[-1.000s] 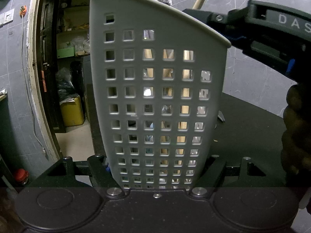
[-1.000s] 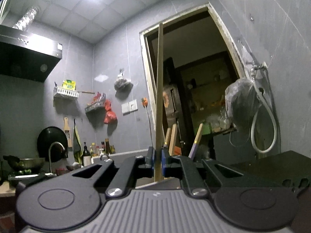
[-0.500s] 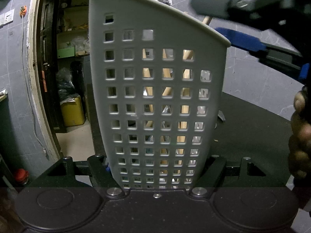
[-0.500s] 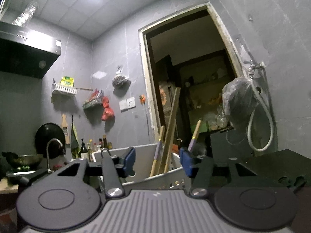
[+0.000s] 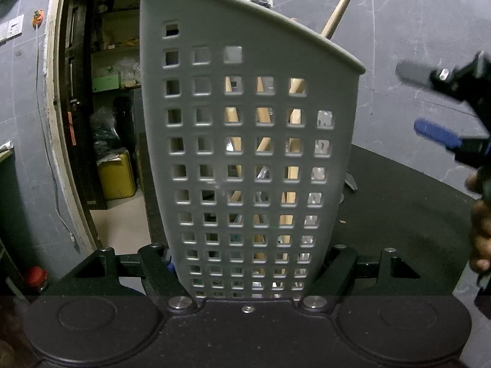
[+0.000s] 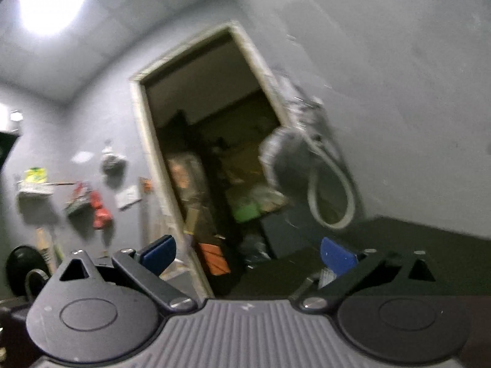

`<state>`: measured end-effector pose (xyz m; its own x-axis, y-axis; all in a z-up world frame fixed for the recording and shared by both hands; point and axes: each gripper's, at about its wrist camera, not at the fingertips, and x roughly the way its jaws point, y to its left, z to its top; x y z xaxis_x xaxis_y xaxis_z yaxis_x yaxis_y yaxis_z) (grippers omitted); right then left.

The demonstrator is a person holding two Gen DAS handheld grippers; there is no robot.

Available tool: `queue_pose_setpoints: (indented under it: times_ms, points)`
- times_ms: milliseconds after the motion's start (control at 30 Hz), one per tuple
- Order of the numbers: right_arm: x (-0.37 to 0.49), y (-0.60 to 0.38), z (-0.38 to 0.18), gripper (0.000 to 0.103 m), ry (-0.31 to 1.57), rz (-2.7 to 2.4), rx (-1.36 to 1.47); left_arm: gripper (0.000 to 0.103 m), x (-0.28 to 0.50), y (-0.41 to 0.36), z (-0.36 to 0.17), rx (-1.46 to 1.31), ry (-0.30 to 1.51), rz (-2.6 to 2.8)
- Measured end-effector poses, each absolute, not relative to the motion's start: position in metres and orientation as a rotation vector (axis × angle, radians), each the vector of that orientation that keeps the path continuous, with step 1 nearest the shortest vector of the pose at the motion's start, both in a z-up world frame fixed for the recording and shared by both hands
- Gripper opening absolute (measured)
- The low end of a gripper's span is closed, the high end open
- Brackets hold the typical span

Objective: Organize utensils
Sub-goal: 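Move the right tool down to the silver fork on the table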

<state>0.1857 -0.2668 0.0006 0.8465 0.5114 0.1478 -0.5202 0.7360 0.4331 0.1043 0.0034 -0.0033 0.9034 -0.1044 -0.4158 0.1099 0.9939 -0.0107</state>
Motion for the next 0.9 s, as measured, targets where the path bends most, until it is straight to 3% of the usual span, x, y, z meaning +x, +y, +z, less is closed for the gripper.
queue_pose_setpoints:
  times_ms: [900]
  points:
    - [0.253,-0.262,-0.034,0.103,0.368,0.38,0.601,0.077,0.104,0.011,-0.003,-0.012,0.424,-0.119]
